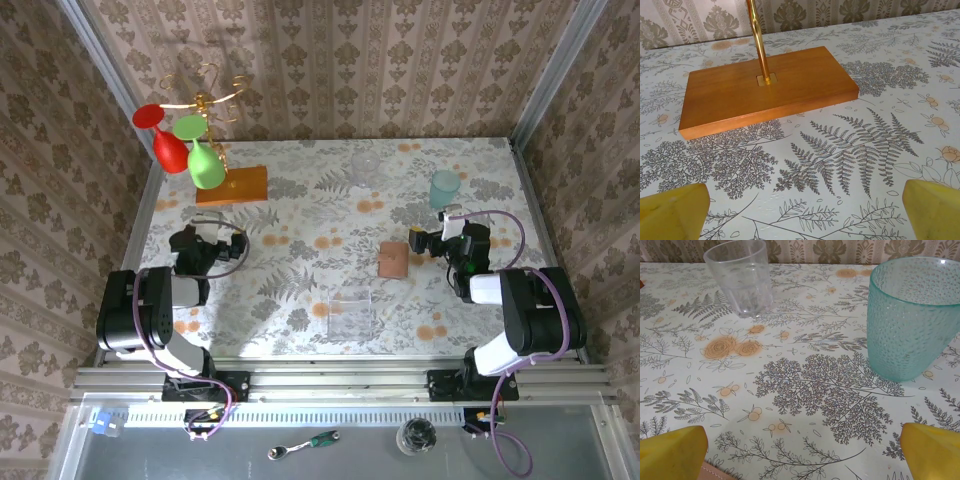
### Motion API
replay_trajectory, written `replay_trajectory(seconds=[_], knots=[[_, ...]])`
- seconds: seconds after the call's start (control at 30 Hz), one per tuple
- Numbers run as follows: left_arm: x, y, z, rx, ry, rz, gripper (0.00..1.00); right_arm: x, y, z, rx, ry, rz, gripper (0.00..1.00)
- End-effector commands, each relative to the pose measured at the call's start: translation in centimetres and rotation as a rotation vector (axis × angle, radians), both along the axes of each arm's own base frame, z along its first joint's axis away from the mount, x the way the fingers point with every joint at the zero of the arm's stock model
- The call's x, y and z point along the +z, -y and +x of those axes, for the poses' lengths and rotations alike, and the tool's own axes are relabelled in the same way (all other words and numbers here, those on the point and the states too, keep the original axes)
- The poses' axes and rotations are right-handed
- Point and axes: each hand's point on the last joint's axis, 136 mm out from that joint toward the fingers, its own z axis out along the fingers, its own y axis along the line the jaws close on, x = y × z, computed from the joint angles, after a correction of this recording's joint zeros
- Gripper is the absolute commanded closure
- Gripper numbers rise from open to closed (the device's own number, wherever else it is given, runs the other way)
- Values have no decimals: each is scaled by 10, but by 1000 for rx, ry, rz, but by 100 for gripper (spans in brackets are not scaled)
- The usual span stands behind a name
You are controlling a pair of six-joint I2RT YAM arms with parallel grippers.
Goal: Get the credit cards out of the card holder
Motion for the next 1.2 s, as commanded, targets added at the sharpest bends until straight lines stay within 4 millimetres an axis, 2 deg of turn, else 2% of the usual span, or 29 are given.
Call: replay_trajectory(seconds=[0.0, 1.17], knots=[[4, -1, 2, -14, 20, 1, 0, 6, -1, 2, 14, 26, -1, 0], [5, -4, 2, -4, 22, -9, 0, 7, 3, 3, 4, 27, 12, 0]])
